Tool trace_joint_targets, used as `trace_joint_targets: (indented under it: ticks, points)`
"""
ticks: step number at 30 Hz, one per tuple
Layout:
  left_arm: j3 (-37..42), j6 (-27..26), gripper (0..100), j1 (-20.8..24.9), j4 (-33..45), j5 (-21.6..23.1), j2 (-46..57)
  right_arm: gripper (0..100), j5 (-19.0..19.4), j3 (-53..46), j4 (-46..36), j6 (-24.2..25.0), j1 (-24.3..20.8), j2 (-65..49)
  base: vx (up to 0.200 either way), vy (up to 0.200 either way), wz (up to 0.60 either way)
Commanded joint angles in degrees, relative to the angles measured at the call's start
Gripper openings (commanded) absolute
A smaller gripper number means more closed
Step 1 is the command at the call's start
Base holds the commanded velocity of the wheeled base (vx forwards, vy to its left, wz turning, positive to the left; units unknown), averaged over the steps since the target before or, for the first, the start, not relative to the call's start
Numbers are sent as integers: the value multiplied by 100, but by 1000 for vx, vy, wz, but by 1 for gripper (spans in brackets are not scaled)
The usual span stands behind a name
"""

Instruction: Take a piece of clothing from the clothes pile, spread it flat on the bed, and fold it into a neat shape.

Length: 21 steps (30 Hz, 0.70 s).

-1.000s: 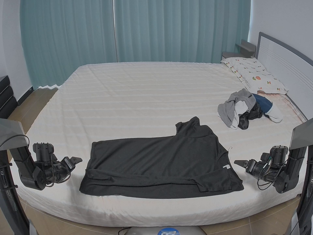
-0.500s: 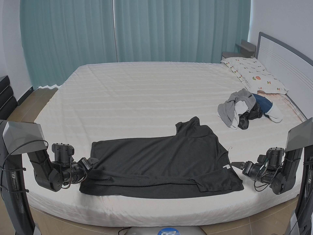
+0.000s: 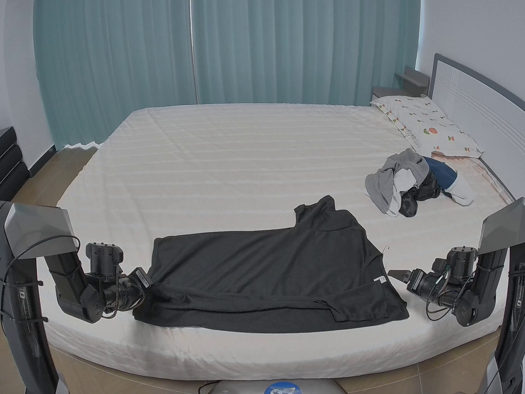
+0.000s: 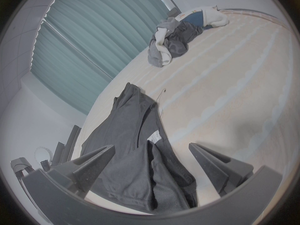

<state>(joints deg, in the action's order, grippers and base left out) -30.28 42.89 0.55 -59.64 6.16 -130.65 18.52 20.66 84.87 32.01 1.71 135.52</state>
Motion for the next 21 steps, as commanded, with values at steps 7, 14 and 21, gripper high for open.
trace_joint_targets:
  ticks: [7,14,21]
  points:
    - [-30,194,0,-275,-4,-36,13,100,-199,113,135,-2,-531,9,0,0,0]
    - [-57,282,0,-248,-22,-36,-22,100,-199,491,-67,-11,-716,264,0,0,0]
    - [-57,282,0,-239,-22,-36,-31,100,-129,799,-102,-28,-751,519,0,0,0]
